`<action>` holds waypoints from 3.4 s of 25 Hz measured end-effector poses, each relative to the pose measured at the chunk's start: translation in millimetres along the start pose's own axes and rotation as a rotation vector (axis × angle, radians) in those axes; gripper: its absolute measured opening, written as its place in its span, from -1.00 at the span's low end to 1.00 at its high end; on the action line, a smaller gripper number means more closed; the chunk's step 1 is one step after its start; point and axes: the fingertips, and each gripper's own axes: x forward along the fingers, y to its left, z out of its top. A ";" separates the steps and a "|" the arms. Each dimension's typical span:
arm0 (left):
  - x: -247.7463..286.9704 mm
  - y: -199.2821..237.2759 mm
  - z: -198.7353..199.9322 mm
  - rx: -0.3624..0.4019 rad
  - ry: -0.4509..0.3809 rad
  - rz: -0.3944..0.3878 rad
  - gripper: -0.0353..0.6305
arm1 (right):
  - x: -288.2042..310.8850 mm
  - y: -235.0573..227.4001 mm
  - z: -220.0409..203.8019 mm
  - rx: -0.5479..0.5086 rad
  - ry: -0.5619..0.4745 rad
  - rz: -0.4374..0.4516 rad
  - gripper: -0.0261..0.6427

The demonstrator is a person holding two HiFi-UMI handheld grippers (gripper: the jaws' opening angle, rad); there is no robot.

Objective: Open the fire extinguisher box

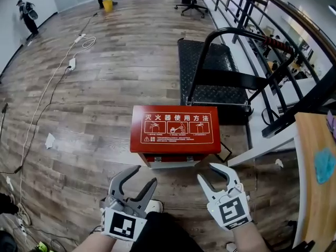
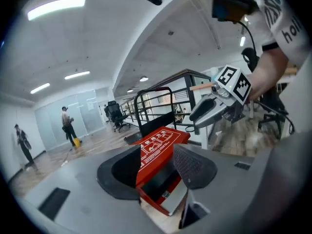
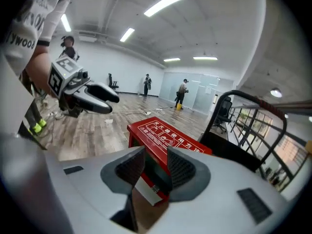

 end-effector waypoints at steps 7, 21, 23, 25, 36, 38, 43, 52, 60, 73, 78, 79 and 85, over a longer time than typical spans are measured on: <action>58.1 -6.7 -59.4 0.320 0.028 0.026 -0.34 | 68.9 6.4 -46.6 -0.249 0.012 -0.055 -0.50; 111.3 -5.3 -102.9 0.673 -0.069 0.160 -0.34 | 124.4 8.8 -75.7 -0.667 -0.067 -0.230 -0.41; 115.6 -3.2 -107.8 0.693 -0.072 0.181 -0.34 | 127.6 7.7 -80.4 -0.702 -0.074 -0.252 -0.41; 120.9 1.1 -112.4 0.713 -0.061 0.200 -0.29 | 129.7 4.9 -82.7 -0.738 -0.083 -0.285 -0.40; 137.0 17.0 -124.5 0.827 -0.023 0.265 -0.28 | 135.0 -13.9 -85.7 -0.857 -0.083 -0.430 -0.41; 134.7 18.4 -120.6 0.809 -0.041 0.262 -0.28 | 132.3 -16.4 -83.1 -0.812 -0.095 -0.418 -0.42; 129.7 18.3 -113.6 0.827 -0.053 0.251 -0.28 | 126.2 -16.4 -79.5 -0.783 -0.098 -0.416 -0.43; 112.9 27.0 -79.6 0.834 -0.095 0.286 -0.31 | 106.3 -24.6 -47.8 -0.775 -0.153 -0.443 -0.44; 104.9 47.6 -38.1 0.867 -0.148 0.346 -0.31 | 92.0 -45.6 -6.1 -0.796 -0.191 -0.462 -0.44; 114.9 78.9 3.5 0.894 -0.176 0.334 -0.54 | 93.4 -85.1 37.1 -0.868 -0.195 -0.537 -0.52; 118.5 91.2 16.7 0.908 -0.176 0.331 -0.57 | 94.1 -99.1 53.7 -0.878 -0.196 -0.536 -0.59; 119.6 92.7 18.9 0.910 -0.175 0.328 -0.57 | 94.0 -101.5 55.9 -0.875 -0.198 -0.535 -0.59; 120.9 104.9 30.3 0.923 -0.176 0.324 -0.60 | 96.4 -111.6 71.7 -0.853 -0.200 -0.521 -0.61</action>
